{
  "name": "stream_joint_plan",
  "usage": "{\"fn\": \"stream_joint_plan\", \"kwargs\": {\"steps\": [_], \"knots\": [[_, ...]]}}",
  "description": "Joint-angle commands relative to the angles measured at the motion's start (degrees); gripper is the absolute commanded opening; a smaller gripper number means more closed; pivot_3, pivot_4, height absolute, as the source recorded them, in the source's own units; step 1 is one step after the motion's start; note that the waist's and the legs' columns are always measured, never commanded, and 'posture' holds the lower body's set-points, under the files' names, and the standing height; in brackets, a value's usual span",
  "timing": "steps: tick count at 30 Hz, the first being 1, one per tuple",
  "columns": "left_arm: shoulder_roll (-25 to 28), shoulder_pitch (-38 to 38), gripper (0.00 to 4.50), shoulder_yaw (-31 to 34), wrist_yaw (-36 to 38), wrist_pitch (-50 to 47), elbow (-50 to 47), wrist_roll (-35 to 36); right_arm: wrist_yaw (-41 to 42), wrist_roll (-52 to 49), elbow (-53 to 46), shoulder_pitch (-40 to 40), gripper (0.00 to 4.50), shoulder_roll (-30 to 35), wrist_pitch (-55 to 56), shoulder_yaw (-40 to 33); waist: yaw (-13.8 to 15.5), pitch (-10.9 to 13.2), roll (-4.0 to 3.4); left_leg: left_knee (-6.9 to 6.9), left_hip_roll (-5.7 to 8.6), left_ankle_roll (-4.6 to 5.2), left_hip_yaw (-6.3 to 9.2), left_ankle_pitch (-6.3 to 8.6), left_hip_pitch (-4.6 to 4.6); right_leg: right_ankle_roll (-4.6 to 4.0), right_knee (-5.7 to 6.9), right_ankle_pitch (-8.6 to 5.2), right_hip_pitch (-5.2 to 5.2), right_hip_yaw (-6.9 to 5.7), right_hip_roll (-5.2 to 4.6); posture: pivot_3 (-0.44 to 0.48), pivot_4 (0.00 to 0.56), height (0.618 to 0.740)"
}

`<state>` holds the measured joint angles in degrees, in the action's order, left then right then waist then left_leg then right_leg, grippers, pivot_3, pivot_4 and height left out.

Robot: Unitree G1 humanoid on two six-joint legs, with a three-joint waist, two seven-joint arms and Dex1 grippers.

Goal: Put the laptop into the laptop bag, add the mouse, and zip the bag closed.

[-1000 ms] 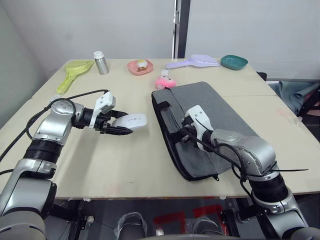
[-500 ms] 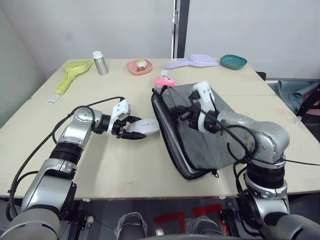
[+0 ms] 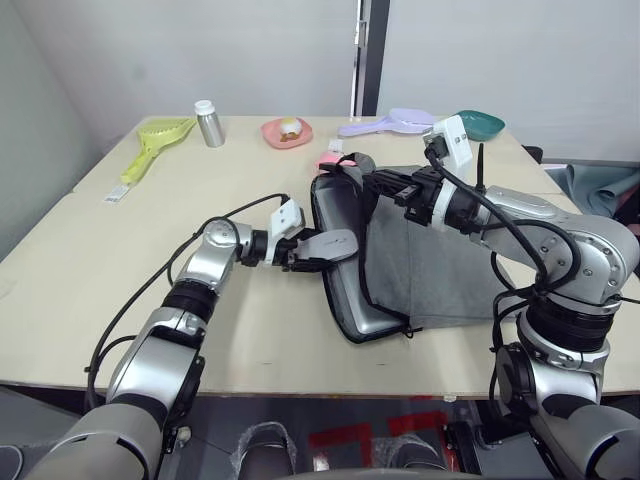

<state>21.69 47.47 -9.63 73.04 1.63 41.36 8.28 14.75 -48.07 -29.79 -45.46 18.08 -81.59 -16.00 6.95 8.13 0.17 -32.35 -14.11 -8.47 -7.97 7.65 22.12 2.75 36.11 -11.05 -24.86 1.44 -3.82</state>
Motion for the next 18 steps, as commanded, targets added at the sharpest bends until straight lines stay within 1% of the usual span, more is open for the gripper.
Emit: {"fn": "stream_joint_plan", "kwargs": {"steps": [1, 5, 9, 13, 18], "knots": [[-0.64, 2.66, 2.85, 1.36, -1.39, 2.13, 2.49, -0.34, 0.44, -2.45, -2.08, -1.17, 0.03, 1.1, 2.84, -3.1, -0.07, 0.0, 0.0, 0.01, 0.0, 0.0, 0.0, 0.0, -0.01, 0.0, 0.01, 0.0, 0.0, -0.01, 0.0, 0.0, 0.15, 0.74], [-2.53, 4.92, 2.85, -0.23, -4.0, 6.31, 7.7, -3.19, 0.15, -4.08, -2.25, -1.14, 0.03, 1.46, 3.41, -2.98, 0.12, 0.0, 0.0, 0.0, 0.01, 0.01, 0.0, -0.01, 0.0, 0.0, -0.01, 0.0, 0.02, 0.0, -0.01, 0.0, 0.15, 0.74], [-5.96, 8.41, 2.85, -0.2, -9.89, 10.42, 15.13, -6.24, -0.26, -4.69, -2.32, -0.82, 0.03, 1.67, 3.71, -2.6, 0.67, 0.0, 0.01, -0.05, 0.01, 0.03, 0.06, -0.01, 0.04, 0.01, 0.01, 0.01, 0.02, -0.01, -0.02, 0.0, 0.15, 0.74], [-9.45, 10.58, 2.85, 0.12, -9.49, 11.73, 18.96, -6.42, -0.82, -5.32, -2.45, -0.62, 0.03, 1.79, 3.7, -2.31, 1.04, 0.0, 0.01, -0.08, 0.03, 0.03, 0.05, -0.01, 0.04, 0.02, 0.01, 0.02, 0.03, 0.0, -0.03, 0.0, 0.15, 0.74], [-11.83, 12.66, 2.85, 0.39, -10.67, 12.58, 22.81, -7.66, -1.86, -6.19, -2.87, -0.28, 0.03, 1.73, 3.47, -2.14, 1.25, 0.01, 0.01, -0.08, 0.03, 0.04, 0.05, -0.01, 0.02, 0.01, 0.03, 0.02, 0.03, 0.0, -0.03, 0.0, 0.15, 0.74]]}}
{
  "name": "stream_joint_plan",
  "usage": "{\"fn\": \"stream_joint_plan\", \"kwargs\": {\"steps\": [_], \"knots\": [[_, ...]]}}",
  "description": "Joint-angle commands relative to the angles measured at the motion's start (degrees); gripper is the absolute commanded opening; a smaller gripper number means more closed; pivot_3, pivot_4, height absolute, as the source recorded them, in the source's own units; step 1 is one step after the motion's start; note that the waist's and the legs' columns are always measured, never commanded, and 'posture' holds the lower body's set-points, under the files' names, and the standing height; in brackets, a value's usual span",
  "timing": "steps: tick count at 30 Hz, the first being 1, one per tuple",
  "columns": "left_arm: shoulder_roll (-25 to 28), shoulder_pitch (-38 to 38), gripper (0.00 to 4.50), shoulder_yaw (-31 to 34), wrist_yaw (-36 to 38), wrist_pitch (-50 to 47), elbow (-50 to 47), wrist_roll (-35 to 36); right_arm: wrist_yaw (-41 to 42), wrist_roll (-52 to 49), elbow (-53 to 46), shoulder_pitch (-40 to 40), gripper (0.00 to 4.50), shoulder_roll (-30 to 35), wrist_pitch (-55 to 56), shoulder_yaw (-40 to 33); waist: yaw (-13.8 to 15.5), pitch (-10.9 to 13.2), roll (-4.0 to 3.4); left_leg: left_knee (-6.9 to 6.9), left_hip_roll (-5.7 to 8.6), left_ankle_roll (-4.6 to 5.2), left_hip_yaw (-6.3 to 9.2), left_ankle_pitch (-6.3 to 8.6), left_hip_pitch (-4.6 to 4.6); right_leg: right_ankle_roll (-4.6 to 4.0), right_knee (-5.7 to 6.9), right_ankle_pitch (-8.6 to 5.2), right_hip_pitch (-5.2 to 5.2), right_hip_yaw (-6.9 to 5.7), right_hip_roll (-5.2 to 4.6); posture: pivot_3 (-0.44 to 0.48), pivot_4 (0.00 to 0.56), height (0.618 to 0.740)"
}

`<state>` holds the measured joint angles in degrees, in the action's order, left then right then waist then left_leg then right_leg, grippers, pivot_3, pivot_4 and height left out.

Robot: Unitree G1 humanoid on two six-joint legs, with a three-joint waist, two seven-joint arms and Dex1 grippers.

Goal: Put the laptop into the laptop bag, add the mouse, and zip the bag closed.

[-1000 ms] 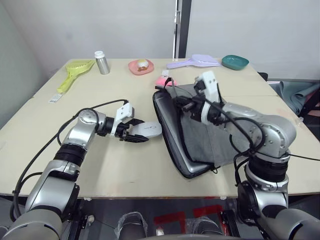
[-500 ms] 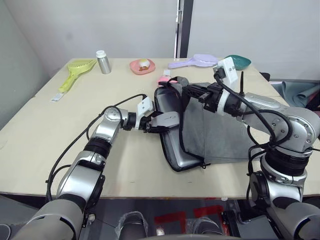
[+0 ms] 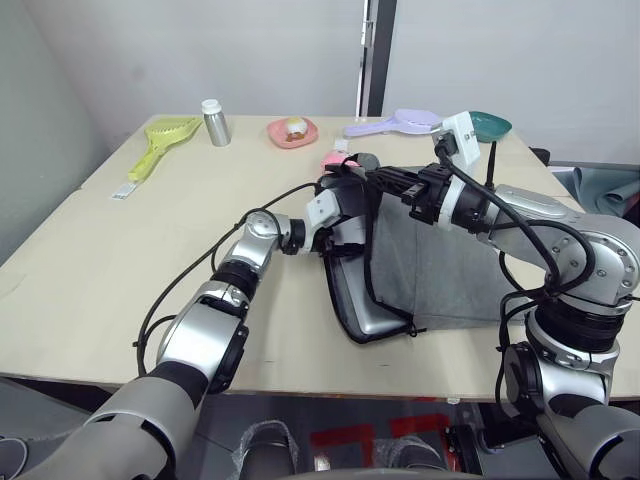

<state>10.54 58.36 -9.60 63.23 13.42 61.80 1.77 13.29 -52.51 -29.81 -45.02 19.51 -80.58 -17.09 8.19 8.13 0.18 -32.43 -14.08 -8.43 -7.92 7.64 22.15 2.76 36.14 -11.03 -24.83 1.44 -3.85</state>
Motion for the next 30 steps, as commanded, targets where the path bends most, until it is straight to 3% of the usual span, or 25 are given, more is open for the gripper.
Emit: {"fn": "stream_joint_plan", "kwargs": {"steps": [1, 11, 13, 15, 18, 22, 27, 30], "knots": [[-1.07, 2.15, 2.85, 0.07, -1.62, 1.15, 3.21, -1.83, -0.64, -1.94, -2.95, -0.61, 0.03, 0.29, 2.43, -1.08, 0.03, 0.0, 0.0, 0.0, 0.0, 0.0, 0.0, 0.0, -0.01, 0.0, 0.01, 0.0, 0.0, 0.0, 0.0, 0.0, 0.15, 0.74], [-4.59, 3.77, 2.85, 2.63, -3.68, -0.31, 7.72, -1.88, -2.87, -3.69, -3.37, 0.03, 0.03, 0.31, 2.56, -0.84, 0.17, 0.0, 0.0, -0.03, 0.01, 0.0, 0.01, 0.0, -0.02, 0.01, 0.02, 0.0, 0.03, 0.01, -0.01, 0.0, 0.15, 0.74], [-4.59, 3.47, 3.92, 3.94, -2.38, -1.89, 7.38, -0.68, -3.32, -4.06, -3.4, 0.26, 0.0, 0.42, 2.49, -0.89, 0.19, 0.0, 0.0, -0.03, 0.01, 0.01, 0.01, 0.0, -0.03, 0.0, 0.02, 0.0, 0.03, 0.01, -0.01, 0.0, 0.15, 0.74], [-3.9, 2.99, 4.49, 5.02, -1.34, -1.59, 6.19, 0.23, -3.57, -4.43, -3.58, 0.55, 0.0, 0.55, 2.44, -0.84, 0.19, 0.0, 0.01, -0.03, 0.01, 0.01, 0.01, 0.0, -0.02, 0.0, 0.01, 0.0, 0.03, 0.01, -0.02, 0.0, 0.15, 0.74], [-1.99, 2.33, 4.49, 5.86, 2.5, -3.47, 3.61, 1.26, -3.93, -5.19, -3.73, 0.88, 0.0, 0.73, 2.48, -0.88, 0.14, 0.01, 0.01, -0.01, 0.01, 0.01, 0.03, 0.0, 0.01, 0.0, -0.02, 0.0, 0.02, 0.0, -0.01, 0.0, 0.15, 0.74], [1.85, 0.28, 4.49, 8.04, 9.76, -10.44, -3.95, 5.65, -4.28, -6.39, -3.75, 1.19, 0.0, 1.46, 2.7, -1.0, 0.18, 0.01, 0.0, 0.03, 0.0, 0.0, 0.03, 0.0, 0.02, -0.02, -0.04, -0.01, 0.0, -0.01, -0.01, 0.0, 0.15, 0.74], [5.75, -3.91, 4.49, 7.84, 12.84, -17.86, -15.48, 8.28, -4.6, -7.56, -3.74, 1.54, 0.0, 2.31, 3.21, -0.74, 0.22, 0.02, -0.02, 0.07, 0.0, 0.0, 0.05, 0.01, 0.05, -0.04, -0.08, -0.02, 0.0, -0.04, -0.01, 0.0, 0.15, 0.74], [14.1, -9.78, 4.49, 7.85, 19.2, -28.39, -30.55, 12.51, -4.18, -8.31, -3.69, 1.88, 0.0, 3.09, 3.69, -0.42, -0.2, 0.04, -0.04, 0.08, 0.0, 0.0, 0.08, 0.01, 0.13, -0.04, -0.12, -0.03, -0.04, -0.08, -0.02, 0.0, 0.15, 0.74]]}}
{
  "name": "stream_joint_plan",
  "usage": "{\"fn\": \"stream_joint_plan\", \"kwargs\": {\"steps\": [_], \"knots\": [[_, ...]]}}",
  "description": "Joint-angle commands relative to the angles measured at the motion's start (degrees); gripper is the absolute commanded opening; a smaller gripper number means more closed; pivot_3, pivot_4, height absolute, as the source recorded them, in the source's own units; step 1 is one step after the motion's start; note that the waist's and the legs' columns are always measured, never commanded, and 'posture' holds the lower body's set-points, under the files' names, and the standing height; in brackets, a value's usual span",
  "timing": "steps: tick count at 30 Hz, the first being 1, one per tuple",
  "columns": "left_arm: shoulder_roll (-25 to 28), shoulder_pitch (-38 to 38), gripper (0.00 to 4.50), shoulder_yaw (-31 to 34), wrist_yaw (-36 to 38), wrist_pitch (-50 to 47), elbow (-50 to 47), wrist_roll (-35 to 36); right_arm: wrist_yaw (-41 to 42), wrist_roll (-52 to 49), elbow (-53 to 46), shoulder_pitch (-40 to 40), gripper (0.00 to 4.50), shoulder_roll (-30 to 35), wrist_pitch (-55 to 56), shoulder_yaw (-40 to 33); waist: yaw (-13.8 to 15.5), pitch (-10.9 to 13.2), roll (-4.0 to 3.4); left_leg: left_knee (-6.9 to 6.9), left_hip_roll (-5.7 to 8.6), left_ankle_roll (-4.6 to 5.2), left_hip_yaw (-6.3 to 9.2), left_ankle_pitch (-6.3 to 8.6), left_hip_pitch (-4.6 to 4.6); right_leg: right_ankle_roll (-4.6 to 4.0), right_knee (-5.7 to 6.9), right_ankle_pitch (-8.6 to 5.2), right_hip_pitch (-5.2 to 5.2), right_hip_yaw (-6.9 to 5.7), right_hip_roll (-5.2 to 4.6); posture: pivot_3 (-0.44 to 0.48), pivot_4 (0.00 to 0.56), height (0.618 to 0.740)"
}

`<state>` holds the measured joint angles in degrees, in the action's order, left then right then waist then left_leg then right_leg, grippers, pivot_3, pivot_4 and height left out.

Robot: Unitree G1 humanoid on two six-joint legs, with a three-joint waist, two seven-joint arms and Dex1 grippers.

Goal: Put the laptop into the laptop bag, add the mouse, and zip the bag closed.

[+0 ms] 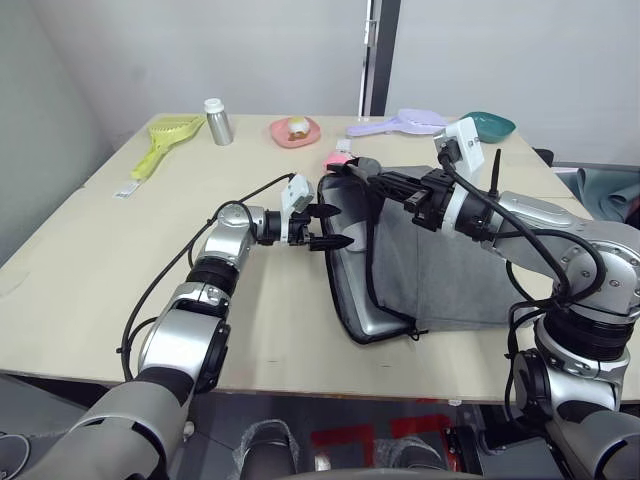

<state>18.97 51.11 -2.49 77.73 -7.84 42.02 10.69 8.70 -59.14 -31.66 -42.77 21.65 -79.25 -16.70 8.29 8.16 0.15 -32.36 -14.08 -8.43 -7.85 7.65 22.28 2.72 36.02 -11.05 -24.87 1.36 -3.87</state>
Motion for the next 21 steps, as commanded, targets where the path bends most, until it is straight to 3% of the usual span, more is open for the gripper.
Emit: {"fn": "stream_joint_plan", "kwargs": {"steps": [1, 10, 21], "knots": [[8.25, -4.02, 4.49, 0.8, 6.19, -9.75, -13.85, 4.47, 0.61, -1.98, -1.77, -0.25, 0.0, 1.17, 2.52, -0.64, -0.64, 0.03, -0.03, 0.02, -0.02, -0.01, -0.01, 0.0, 0.02, -0.01, 0.0, -0.01, -0.04, 0.0, 0.02, 0.0, 0.15, 0.74], [19.81, -6.38, 4.49, 5.46, 7.66, -20.14, -17.18, 10.7, 7.18, -4.96, -2.11, 0.49, 0.0, 8.36, 3.95, 0.92, -0.7, 0.08, -0.1, 0.1, -0.02, -0.07, 0.03, 0.01, 0.08, -0.02, -0.05, -0.04, -0.1, -0.06, 0.03, 0.0, 0.15, 0.74], [25.99, -1.87, 4.49, 5.03, 10.85, -22.53, -11.12, 10.75, 31.27, 0.38, -5.73, 3.24, 0.0, 26.77, 12.2, 12.58, -0.59, 0.08, -0.1, 0.08, -0.03, -0.06, 0.04, 0.02, 0.07, -0.04, -0.05, -0.05, -0.06, -0.06, 0.03, 0.0, 0.15, 0.74]]}}
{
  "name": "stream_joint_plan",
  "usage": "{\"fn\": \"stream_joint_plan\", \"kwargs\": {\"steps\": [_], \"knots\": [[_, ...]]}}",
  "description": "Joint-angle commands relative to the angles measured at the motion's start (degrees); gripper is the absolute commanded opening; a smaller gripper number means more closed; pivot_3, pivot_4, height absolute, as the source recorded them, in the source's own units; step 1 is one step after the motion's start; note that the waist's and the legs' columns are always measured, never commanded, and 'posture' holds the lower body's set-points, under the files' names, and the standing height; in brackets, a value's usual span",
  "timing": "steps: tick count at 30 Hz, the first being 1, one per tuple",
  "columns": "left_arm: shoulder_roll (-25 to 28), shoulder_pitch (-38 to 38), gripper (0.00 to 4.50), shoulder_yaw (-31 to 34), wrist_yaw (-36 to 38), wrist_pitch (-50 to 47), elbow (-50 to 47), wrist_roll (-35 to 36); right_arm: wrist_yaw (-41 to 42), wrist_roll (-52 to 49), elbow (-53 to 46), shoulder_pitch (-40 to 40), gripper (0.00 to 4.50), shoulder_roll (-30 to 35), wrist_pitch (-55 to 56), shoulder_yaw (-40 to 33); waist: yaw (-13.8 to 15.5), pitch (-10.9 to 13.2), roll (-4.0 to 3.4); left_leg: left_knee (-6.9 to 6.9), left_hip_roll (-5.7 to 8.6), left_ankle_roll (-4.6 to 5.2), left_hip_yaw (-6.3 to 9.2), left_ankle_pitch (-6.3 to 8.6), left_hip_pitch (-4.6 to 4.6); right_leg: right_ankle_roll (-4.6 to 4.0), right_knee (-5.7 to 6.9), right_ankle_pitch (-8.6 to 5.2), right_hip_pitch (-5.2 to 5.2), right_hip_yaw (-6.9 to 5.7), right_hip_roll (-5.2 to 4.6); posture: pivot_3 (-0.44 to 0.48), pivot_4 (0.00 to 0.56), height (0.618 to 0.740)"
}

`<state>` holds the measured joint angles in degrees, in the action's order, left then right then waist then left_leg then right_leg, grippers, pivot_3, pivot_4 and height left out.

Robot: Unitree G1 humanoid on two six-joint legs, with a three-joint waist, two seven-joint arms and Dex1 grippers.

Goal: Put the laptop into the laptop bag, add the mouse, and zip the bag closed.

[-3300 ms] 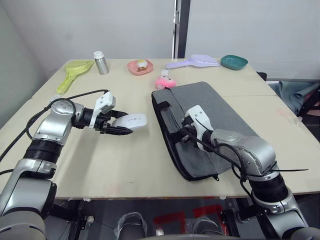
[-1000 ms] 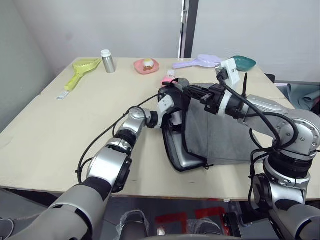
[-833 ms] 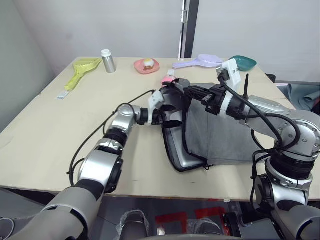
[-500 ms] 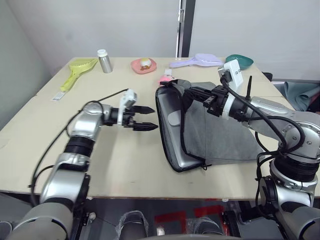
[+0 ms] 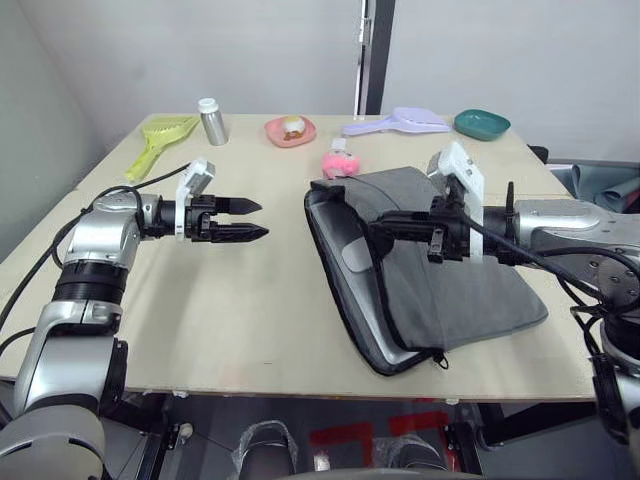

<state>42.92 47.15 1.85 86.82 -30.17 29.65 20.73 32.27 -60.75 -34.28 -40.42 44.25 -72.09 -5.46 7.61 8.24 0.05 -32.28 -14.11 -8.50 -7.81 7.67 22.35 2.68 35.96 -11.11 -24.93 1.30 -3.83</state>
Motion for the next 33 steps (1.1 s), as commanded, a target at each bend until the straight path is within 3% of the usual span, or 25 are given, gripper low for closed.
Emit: {"fn": "stream_joint_plan", "kwargs": {"steps": [1, 6, 13, 18, 25, 28, 33], "knots": [[2.48, 2.32, 4.49, 0.25, 2.35, 0.05, 1.51, 0.31, 10.52, 2.86, -3.87, 2.02, 0.0, 6.02, 6.78, 1.81, 0.11, 0.0, 0.01, 0.0, -0.01, 0.01, 0.01, 0.0, 0.0, 0.0, -0.01, 0.0, 0.02, -0.01, 0.0, 0.0, 0.15, 0.74], [4.32, 1.97, 4.49, -2.19, 4.61, 1.97, 0.6, -1.45, 18.08, 2.09, -5.35, 6.04, 0.0, 10.11, 12.29, -1.11, 0.14, 0.0, 0.02, 0.0, -0.02, 0.04, 0.01, 0.02, 0.02, -0.01, -0.04, -0.01, 0.0, -0.01, 0.01, 0.0, 0.15, 0.74], [7.17, 4.34, 4.49, -4.43, 5.67, 3.88, 1.6, -1.99, 19.61, 0.64, -6.29, 10.8, 0.0, 12.27, 14.59, -3.92, 0.09, 0.0, 0.03, -0.14, -0.04, 0.14, 0.01, 0.06, 0.0, -0.02, 0.08, -0.01, 0.01, 0.01, 0.0, 0.0, 0.15, 0.74], [3.39, 7.78, 4.5, -5.55, 3.08, 11.52, 4.53, -4.41, 18.69, -2.57, -5.38, 21.99, 1.68, 14.41, 11.88, -9.94, 1.12, -0.01, 0.06, -0.2, -0.02, 0.41, 0.02, 0.2, -0.01, -0.03, 0.1, -0.01, 0.04, 0.0, -0.03, 0.0, 0.15, 0.74], [-4.32, 13.03, 4.5, -11.12, 0.89, 42.4, 23.66, -15.94, 10.01, -10.39, -4.71, 41.08, 4.07, 11.86, 7.93, -35.91, 1.46, -0.02, 0.1, -0.39, 0.03, 0.55, 0.02, 0.2, 0.06, 0.0, 0.09, 0.01, 0.06, 0.03, -0.1, 0.0, 0.15, 0.74], [-7.69, 16.89, 4.5, -11.35, -2.09, 47.67, 32.71, -18.51, 7.0, -13.44, -5.5, 49.14, 4.07, 9.74, 7.0, -45.46, 1.53, -0.03, 0.15, -0.45, 0.03, 0.57, 0.03, 0.21, 0.07, 0.02, 0.1, 0.02, 0.07, 0.04, -0.1, 0.0, 0.15, 0.74], [-12.63, 20.7, 4.5, -13.71, -15.46, 54.93, 43.21, -26.63, 2.87, -18.3, -10.93, 63.42, 4.07, 3.66, 8.72, -56.36, 1.74, -0.04, 0.17, -0.55, 0.04, 0.63, 0.13, 0.23, 0.19, 0.05, 0.08, 0.02, 0.08, -0.05, -0.15, 0.0, 0.15, 0.74]]}}
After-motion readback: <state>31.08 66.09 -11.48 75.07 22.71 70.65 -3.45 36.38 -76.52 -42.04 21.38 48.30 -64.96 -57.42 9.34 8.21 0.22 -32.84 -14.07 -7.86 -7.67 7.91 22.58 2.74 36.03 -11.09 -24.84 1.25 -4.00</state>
